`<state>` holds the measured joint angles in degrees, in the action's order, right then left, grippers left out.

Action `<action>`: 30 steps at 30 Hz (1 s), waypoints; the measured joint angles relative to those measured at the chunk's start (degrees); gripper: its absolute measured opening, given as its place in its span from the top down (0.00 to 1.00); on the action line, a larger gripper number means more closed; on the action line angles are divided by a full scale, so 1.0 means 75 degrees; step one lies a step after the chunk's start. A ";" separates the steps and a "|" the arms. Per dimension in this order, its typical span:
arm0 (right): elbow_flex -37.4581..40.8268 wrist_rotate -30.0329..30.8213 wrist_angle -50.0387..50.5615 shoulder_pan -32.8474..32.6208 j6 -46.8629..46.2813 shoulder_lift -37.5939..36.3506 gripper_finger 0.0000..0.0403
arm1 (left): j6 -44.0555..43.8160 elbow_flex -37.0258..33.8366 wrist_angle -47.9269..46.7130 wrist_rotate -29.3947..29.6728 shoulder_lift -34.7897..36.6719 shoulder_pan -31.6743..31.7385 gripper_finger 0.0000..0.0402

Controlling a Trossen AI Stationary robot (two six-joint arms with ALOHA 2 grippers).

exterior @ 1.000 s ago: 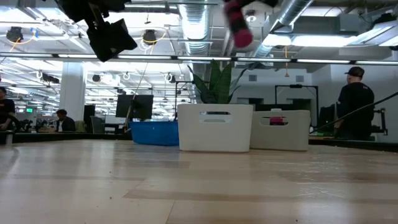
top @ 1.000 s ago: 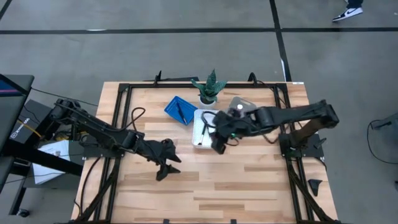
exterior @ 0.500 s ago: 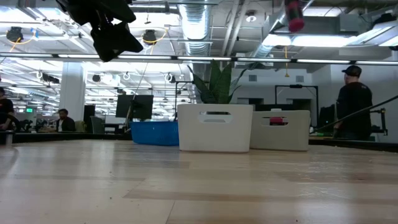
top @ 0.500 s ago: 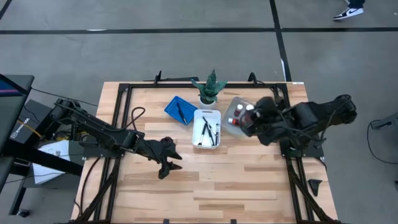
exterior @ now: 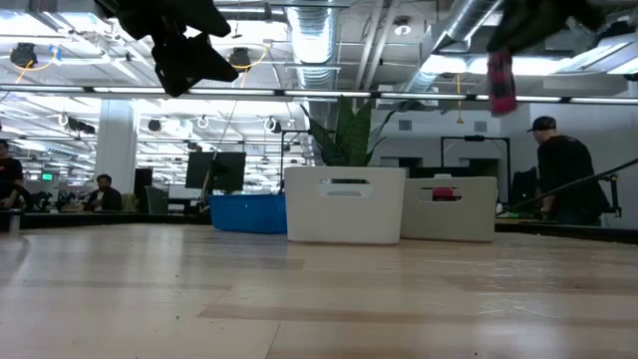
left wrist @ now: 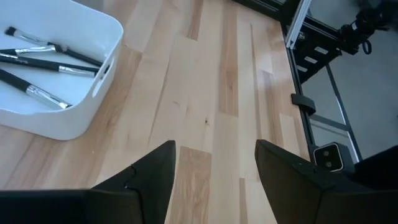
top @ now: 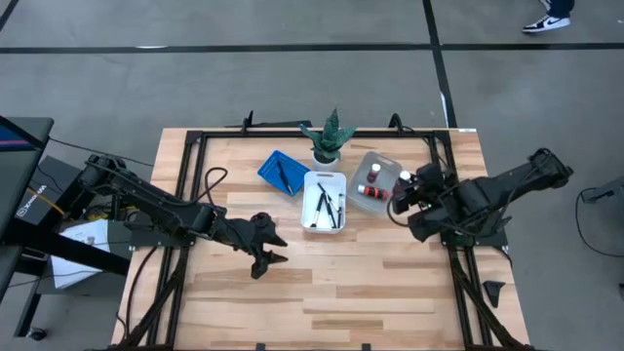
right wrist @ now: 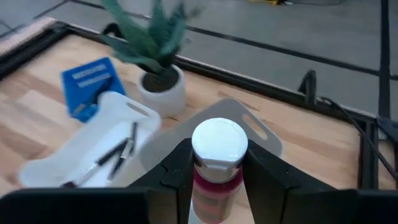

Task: Pick & Place Paint Supplies
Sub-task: Put the pink paint bottle into the gray bin

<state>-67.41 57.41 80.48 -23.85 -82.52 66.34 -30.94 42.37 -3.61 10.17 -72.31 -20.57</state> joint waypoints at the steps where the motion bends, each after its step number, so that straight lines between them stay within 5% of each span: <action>1: 0.0342 0.0013 -0.0107 0.0046 -0.0065 -0.0195 0.73 | 0.0000 0.0000 0.0014 0.0006 0.0000 0.0002 0.47; 6: 0.1918 0.0149 -0.1546 0.0411 0.0423 -0.1143 0.73 | 0.0003 0.0000 0.0037 0.0054 0.0000 0.0002 0.47; 14: 0.3651 -0.0376 -0.4246 0.1632 0.3075 -0.2182 0.73 | -0.0135 0.0000 0.0037 0.0112 0.0000 0.0023 0.47; 24: 0.4894 -0.2023 -0.7179 0.3466 0.5975 -0.2916 0.73 | -0.0376 0.0000 0.0191 0.0202 0.0000 0.0048 0.47; 30: 0.4932 -0.2777 -0.7345 0.4528 0.6980 -0.2789 0.73 | -0.0600 0.0000 0.0214 0.0234 0.0000 0.0051 0.47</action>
<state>-30.41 36.58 25.38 10.11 -30.16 45.42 -35.44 42.37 -2.00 11.92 -72.31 -20.18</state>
